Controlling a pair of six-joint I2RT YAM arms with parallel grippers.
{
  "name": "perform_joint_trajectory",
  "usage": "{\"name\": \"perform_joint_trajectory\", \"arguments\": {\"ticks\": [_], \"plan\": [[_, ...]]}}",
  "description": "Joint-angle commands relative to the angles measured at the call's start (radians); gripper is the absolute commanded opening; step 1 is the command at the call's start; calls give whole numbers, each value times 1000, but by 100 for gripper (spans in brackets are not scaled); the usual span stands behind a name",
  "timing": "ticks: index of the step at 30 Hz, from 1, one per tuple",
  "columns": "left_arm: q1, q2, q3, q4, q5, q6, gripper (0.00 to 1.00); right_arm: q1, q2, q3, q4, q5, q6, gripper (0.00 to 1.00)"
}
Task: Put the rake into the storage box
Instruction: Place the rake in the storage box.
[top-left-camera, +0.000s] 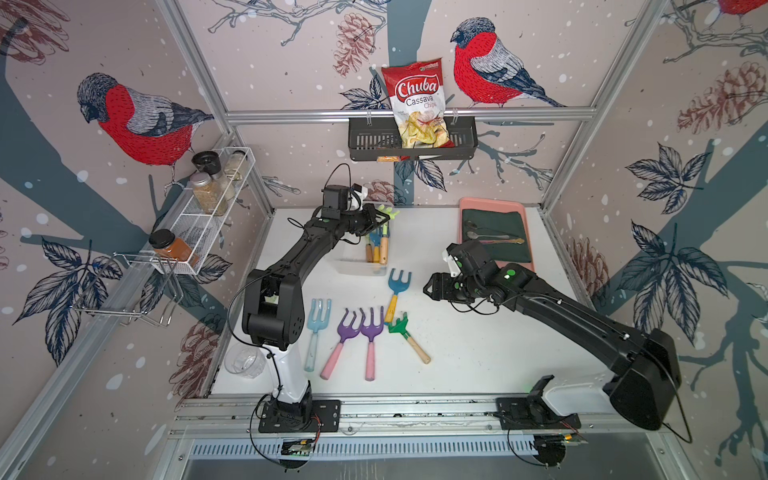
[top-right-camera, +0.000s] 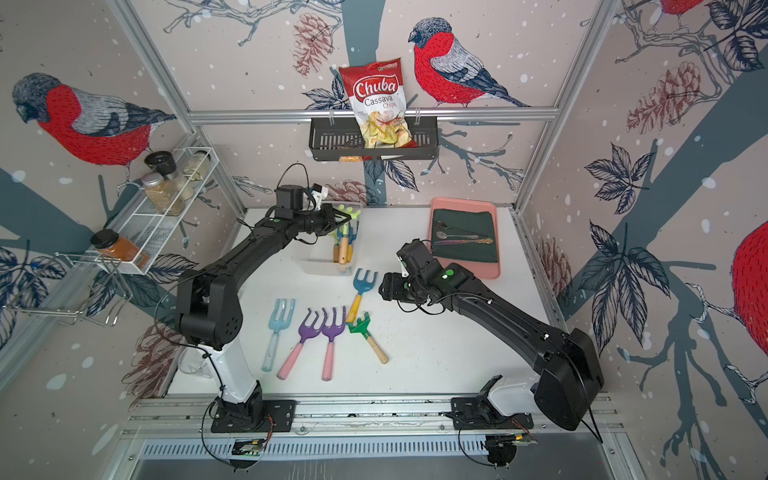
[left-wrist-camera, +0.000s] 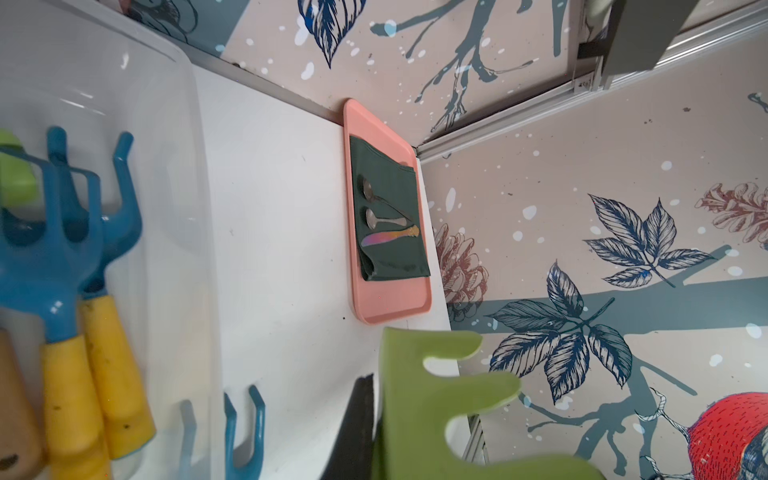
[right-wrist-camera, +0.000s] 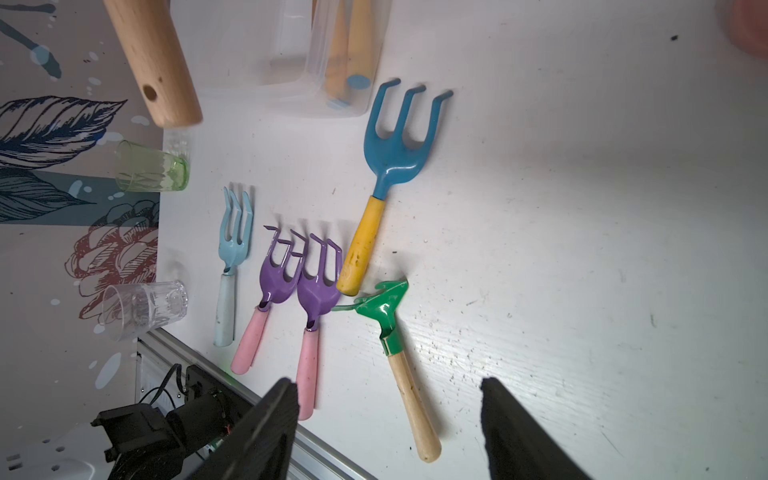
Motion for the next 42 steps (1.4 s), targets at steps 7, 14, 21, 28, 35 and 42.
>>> {"name": "perform_joint_trajectory", "arguments": {"ticks": [7,14,21,28,35,42], "plan": [[74,270,318,-153,34,114,0,-43,60,-11,55,-47,-25,73],[77,449,500,-196,43,109,0,-74,108,-23,82,-77,-43,73],[65,492,475,-189,23,124,0,-82,129,-49,115,-98,-48,73],[47,516,442,-178,1,135,0,-82,151,-54,124,-107,-56,73],[45,532,429,-182,-18,142,0,-82,147,-76,133,-110,-55,73],[45,516,407,-175,-26,140,20,-77,133,-103,146,-108,-42,73]]}}
